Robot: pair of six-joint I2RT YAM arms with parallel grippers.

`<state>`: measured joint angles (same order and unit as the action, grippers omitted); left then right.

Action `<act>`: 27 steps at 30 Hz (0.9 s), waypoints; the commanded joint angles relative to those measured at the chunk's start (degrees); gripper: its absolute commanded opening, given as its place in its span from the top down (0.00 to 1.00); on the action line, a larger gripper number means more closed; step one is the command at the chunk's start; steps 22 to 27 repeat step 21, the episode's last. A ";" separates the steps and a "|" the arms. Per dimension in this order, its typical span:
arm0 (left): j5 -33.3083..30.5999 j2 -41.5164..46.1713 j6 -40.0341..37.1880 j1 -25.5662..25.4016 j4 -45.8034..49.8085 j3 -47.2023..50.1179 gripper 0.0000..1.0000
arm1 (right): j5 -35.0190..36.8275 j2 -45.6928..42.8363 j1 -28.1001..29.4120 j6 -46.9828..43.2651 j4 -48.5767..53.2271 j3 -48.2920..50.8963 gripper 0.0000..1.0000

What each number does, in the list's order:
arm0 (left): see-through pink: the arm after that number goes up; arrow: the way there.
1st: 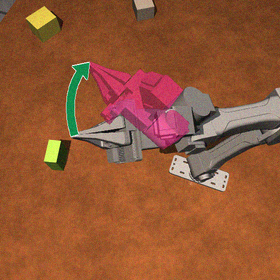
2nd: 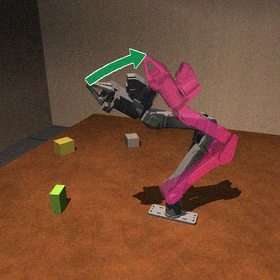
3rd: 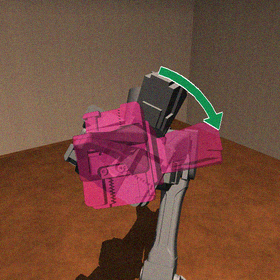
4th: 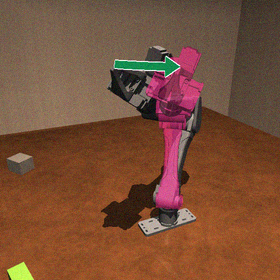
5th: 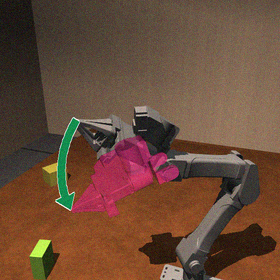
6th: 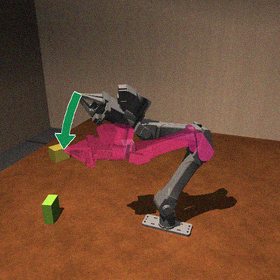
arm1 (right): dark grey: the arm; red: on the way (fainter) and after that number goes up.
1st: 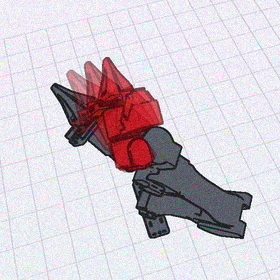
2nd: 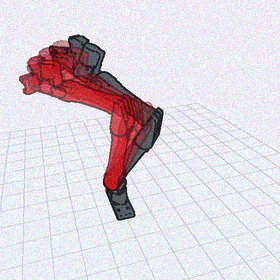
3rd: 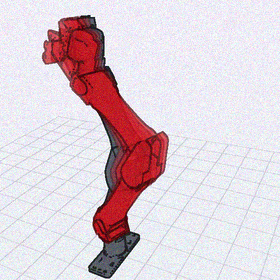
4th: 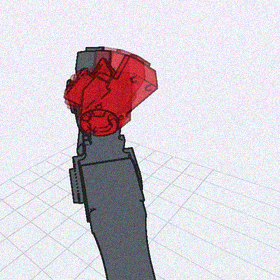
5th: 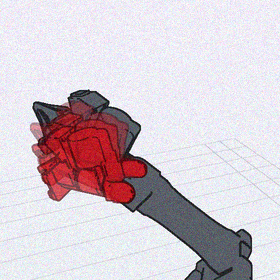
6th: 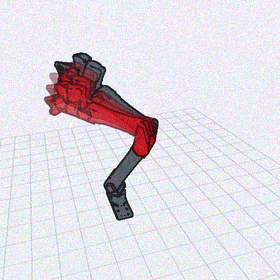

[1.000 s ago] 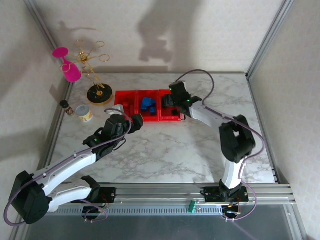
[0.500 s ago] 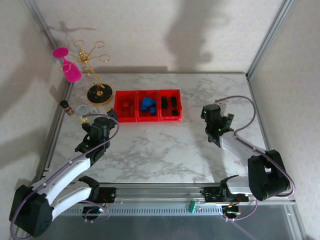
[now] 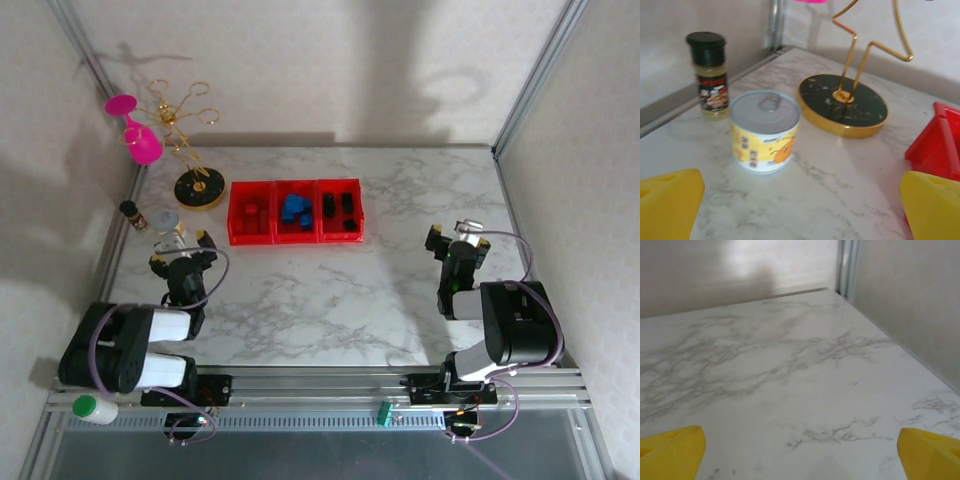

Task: Sort the legos into containers by color
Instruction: Reset both arms

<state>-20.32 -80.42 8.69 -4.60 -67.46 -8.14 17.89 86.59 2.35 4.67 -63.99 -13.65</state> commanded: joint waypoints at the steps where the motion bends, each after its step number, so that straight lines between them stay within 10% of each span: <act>1: 11.28 -7.22 -4.26 1.09 -16.16 0.54 0.00 | -8.07 1.55 -0.42 -2.29 -11.35 2.20 0.01; 27: 11.62 -7.71 -4.56 0.89 -6.39 -4.87 0.00 | -8.04 1.92 -0.55 -2.29 -10.55 1.53 0.01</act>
